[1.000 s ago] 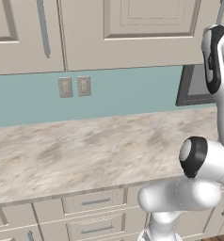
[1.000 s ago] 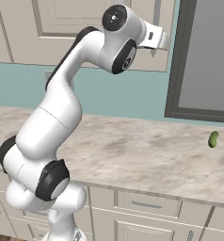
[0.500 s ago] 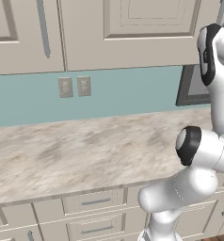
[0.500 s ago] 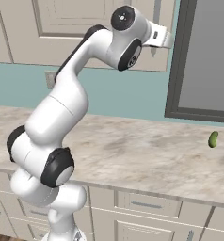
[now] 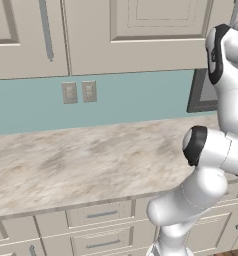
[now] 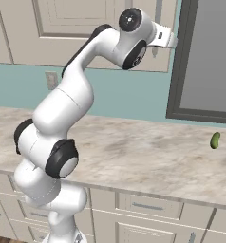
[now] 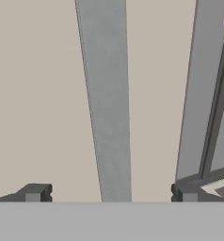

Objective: Open the cabinet. Pick the sponge and place it next to the sink. Then close the cabinet.

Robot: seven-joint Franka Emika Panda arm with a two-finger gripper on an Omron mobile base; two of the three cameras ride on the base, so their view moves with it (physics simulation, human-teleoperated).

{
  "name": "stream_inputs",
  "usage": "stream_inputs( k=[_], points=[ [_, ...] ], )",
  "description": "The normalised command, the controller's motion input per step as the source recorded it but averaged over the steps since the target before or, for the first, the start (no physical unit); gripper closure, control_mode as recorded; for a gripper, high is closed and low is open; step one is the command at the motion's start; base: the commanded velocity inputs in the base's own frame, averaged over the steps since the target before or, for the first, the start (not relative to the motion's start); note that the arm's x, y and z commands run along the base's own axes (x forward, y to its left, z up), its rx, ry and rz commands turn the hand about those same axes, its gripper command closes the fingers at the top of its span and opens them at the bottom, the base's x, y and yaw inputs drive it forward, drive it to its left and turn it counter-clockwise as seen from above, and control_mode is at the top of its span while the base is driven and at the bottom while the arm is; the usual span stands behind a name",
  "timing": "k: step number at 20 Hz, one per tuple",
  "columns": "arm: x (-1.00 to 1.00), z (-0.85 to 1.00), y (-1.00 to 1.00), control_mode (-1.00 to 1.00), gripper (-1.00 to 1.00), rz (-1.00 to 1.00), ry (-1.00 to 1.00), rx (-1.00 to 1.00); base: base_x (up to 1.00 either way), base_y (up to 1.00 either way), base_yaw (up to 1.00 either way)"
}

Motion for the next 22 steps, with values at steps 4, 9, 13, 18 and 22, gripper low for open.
stream_inputs(
  k=[4,9,13,18,22],
  points=[
    [0.31,-0.07,-0.04,-1.0,-1.0,0.0,0.0,0.0,0.0,0.0,0.0],
    [0.36,-0.23,0.0,-1.0,-1.0,0.0,0.0,0.0,0.0,0.0,0.0],
    [0.21,-0.47,0.0,-1.0,-1.0,0.0,-0.02,0.0,0.0,0.0,0.0],
    [0.27,-0.67,0.0,-1.0,-1.0,0.0,-0.08,0.0,0.0,0.0,0.0],
    [0.56,-0.55,0.0,-1.0,-1.0,0.0,-0.12,0.0,0.0,0.0,0.0]
  ],
)
